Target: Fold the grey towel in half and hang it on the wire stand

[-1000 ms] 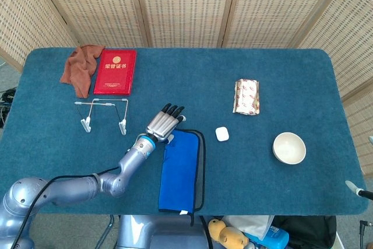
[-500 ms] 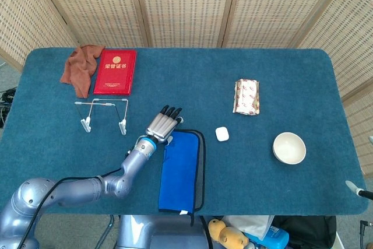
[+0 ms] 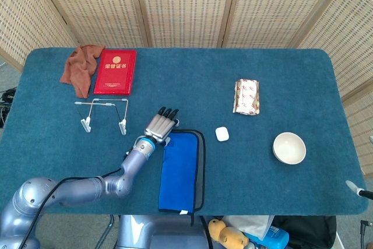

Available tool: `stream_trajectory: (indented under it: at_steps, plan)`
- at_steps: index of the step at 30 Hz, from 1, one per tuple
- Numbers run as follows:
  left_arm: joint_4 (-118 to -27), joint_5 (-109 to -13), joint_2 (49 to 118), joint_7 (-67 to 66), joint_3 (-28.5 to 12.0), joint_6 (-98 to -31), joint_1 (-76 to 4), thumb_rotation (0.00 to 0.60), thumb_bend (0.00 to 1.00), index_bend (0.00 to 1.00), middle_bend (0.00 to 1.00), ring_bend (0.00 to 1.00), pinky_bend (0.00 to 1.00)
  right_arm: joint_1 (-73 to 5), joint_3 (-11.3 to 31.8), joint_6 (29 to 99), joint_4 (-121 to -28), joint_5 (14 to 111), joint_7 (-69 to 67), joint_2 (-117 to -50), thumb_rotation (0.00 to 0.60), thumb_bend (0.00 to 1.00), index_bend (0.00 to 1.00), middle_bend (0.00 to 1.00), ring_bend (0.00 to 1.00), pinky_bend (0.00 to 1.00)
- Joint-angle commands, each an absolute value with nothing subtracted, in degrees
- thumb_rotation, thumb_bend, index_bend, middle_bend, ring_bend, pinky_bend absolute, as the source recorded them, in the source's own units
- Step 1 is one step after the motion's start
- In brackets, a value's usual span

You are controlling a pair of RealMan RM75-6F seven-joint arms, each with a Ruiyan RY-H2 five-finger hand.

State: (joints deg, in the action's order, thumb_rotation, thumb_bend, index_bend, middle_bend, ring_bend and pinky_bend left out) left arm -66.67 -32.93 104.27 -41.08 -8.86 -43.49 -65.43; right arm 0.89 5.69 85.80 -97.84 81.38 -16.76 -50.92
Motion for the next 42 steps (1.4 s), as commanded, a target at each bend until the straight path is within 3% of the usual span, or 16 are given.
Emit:
stream_trajectory:
  at_steps: [1,8,22,34,42]
  plan:
    - [-67.3,-31.6,103.9,-41.5,-8.5,-43.5,-65.4,0.6,0.4,0.3,0.0,0.0,0.0,0.9,5.6,85.9,-97.8,81.5,-16.9,-50.9,0.6,0.0,0.0,0.0,0.0,0.0]
    - [-68.4,-31.1,103.5,-40.9,-8.2,-43.3,-65.3,0.6,0.4,0.37,0.0,0.0,0.0,1.0,5.6,86.1,-97.8,81.7,-17.1,-50.9,0.6,0.0,0.0,0.0,0.0,0.0]
    - [-70.2,-28.8,102.6,-41.4,-7.6,-43.7,-65.9,0.6,0.41,0.7,0.0,0.0,0.0,1.1,5.5,86.3,-97.8,82.0,-17.1,-50.8,0.6,0.0,0.0,0.0,0.0,0.0]
    - [-70.6,-28.8,103.6,-40.9,-8.2,-46.6,-65.8,0.6,0.41,0.82,0.0,0.0,0.0,1.0,5.4,86.2,-97.8,82.0,-17.0,-50.9,0.6,0.0,0.0,0.0,0.0,0.0]
    - [-70.9,-29.4,104.1,-41.2,-8.4,-47.7,-65.6,0.6,0.41,0.83,0.0,0.0,0.0,1.1,5.4,86.2,-97.7,81.9,-17.2,-50.8,0.6,0.0,0.0,0.0,0.0,0.0]
